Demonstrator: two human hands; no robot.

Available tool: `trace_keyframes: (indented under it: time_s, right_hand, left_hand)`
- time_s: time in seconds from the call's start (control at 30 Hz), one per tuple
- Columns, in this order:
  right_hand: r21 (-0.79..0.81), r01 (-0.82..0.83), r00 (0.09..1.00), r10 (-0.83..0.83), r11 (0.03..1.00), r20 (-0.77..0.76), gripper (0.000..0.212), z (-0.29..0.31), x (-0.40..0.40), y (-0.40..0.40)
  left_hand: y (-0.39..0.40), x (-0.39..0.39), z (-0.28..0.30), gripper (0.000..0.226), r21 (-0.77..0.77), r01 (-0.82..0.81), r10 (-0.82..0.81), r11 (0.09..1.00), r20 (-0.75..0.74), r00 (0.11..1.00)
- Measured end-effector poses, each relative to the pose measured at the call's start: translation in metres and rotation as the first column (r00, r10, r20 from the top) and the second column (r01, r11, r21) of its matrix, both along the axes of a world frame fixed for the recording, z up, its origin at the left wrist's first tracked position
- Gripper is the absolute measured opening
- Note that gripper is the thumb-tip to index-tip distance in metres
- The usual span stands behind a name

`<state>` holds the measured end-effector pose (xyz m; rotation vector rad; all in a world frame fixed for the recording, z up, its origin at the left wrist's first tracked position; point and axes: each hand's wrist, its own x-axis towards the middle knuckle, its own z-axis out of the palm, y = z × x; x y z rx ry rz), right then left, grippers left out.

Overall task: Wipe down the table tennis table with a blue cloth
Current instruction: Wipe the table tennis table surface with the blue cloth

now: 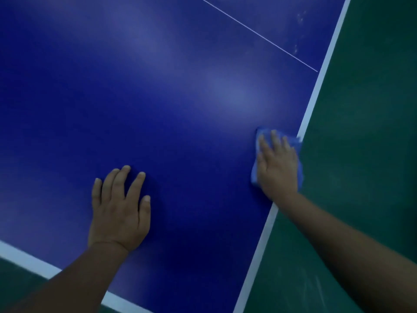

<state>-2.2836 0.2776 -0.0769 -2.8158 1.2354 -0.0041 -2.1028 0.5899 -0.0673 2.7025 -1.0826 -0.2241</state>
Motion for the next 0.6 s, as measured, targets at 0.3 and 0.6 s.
trace_keyframes:
  time_s: [0.3, 0.6]
  right_hand:
    - [0.046, 0.006, 1.000, -0.005, 0.999, -0.008, 0.048, 0.011, 0.012, -0.041]
    - [0.137, -0.396, 0.913, 0.405, 0.908, -0.046, 0.050, 0.002, -0.025, 0.078]
  left_hand:
    - [0.002, 0.001, -0.004, 0.059, -0.024, 0.018, -0.018, 1.000, 0.002, 1.000]
    - [0.003, -0.002, -0.001, 0.060, -0.009, 0.015, -0.015, 1.000, -0.003, 1.000]
